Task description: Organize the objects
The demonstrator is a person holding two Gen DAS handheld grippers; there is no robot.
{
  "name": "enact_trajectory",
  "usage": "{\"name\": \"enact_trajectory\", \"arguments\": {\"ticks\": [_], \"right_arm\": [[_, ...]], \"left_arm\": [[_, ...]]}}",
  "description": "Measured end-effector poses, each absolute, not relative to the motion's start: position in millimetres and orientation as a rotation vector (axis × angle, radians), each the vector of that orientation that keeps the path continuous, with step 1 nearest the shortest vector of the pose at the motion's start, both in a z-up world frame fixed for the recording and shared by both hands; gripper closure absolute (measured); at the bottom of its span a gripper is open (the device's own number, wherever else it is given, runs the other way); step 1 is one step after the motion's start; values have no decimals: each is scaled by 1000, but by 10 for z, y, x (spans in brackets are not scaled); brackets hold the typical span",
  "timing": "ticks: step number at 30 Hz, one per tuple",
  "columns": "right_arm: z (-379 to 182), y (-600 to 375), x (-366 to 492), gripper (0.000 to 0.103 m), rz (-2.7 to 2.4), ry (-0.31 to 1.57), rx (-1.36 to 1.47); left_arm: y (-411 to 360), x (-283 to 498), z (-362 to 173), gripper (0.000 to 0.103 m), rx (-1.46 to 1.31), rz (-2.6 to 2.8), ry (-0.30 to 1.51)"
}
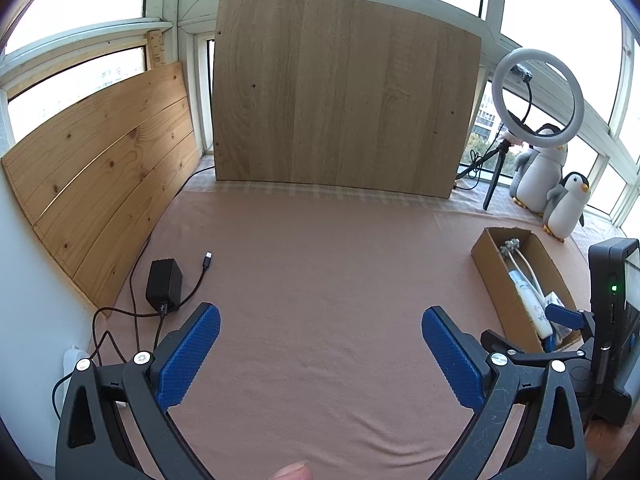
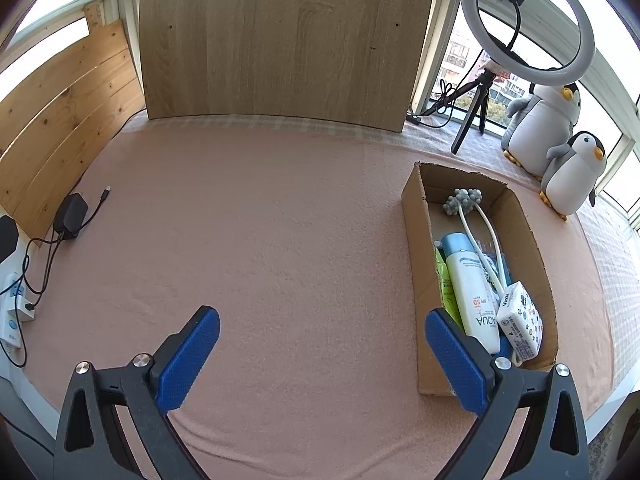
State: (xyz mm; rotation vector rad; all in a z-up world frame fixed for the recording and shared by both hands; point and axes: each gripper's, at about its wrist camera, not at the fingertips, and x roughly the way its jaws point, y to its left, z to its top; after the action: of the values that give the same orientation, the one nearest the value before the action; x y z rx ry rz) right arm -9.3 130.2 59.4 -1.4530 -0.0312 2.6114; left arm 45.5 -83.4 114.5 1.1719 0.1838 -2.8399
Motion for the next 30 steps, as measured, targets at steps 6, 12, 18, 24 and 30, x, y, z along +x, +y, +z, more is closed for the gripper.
{"name": "enact_trajectory", "arguments": {"ticks": [6, 12, 18, 24, 30], "right_arm": [[570, 1303, -71, 2, 2618, -28, -1463], [562, 1306, -24, 2, 2623, -12, -1459], [573, 1329, 29, 2, 2626, -4, -1451], [590, 1334, 76, 2, 2631, -4, -1446], [604, 1320, 100, 2, 2637, -13, -1444]], "left_arm": [[-787, 453, 1104, 1, 1201, -2823, 176], [-748, 492, 1096, 1, 1210, -2807, 146], [-710, 532, 1107, 1, 1217, -2807, 140], [-698, 560, 1116, 1, 1219, -2803, 134], [-716, 598, 1114, 1, 1221, -2799, 135]]}}
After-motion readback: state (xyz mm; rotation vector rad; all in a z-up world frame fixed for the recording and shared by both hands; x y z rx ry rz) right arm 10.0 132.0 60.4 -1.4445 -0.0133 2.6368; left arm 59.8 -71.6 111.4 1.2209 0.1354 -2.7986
